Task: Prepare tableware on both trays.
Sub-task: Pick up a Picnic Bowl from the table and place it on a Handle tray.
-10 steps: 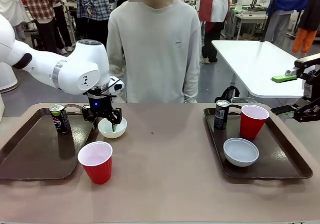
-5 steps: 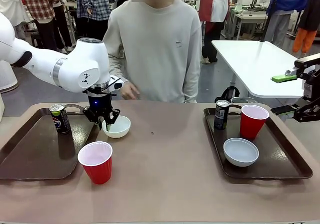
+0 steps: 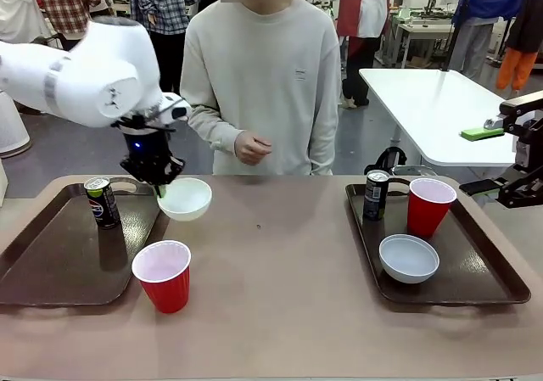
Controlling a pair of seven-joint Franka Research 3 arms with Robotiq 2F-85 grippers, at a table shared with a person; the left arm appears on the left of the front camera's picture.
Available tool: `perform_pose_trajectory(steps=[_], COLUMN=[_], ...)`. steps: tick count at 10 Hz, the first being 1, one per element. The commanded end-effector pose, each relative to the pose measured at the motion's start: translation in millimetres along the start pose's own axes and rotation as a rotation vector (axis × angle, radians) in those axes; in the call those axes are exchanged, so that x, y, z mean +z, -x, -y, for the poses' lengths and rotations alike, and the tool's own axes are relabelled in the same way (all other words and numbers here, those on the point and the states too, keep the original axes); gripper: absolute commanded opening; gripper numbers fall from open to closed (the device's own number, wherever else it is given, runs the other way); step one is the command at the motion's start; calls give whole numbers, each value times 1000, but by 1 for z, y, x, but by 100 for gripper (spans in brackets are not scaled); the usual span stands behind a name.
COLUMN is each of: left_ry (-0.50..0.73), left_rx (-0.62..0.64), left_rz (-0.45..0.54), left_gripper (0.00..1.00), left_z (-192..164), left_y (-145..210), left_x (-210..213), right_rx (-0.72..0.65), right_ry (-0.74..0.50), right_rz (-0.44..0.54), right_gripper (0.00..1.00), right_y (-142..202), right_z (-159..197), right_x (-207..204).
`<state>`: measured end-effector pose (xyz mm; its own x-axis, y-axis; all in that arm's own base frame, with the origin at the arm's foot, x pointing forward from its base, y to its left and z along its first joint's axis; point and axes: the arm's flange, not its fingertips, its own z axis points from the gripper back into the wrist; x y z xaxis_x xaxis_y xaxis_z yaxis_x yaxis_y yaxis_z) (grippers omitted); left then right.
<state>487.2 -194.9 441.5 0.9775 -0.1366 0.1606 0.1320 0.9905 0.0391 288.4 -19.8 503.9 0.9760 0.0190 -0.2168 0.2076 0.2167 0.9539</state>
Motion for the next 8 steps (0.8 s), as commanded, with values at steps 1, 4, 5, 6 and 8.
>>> perform_pose_trajectory(steps=[1, 4, 5, 6, 8], left_ry=[8, -3, -18, -37, -9], left_rx=[-26, -91, -55, -25, -44], left_rz=[-6, 0, 44, 58, 15], left_gripper=[0, 0, 0, 0, 0], left_z=[-40, -121, -136, -144, -142], left_y=[32, 92, 107, 107, 102], left_x=[36, 86, 90, 89, 100], right_rx=[12, 12, 12, 12, 12], right_ry=[15, 15, 15, 15, 15], right_rz=[-14, -14, -14, -14, -14], right_gripper=[76, 76, 76, 76, 76], right_y=[2, 2, 2, 2, 2], right_z=[3, 3, 3, 3, 3], right_x=[3, 3, 3, 3, 3])
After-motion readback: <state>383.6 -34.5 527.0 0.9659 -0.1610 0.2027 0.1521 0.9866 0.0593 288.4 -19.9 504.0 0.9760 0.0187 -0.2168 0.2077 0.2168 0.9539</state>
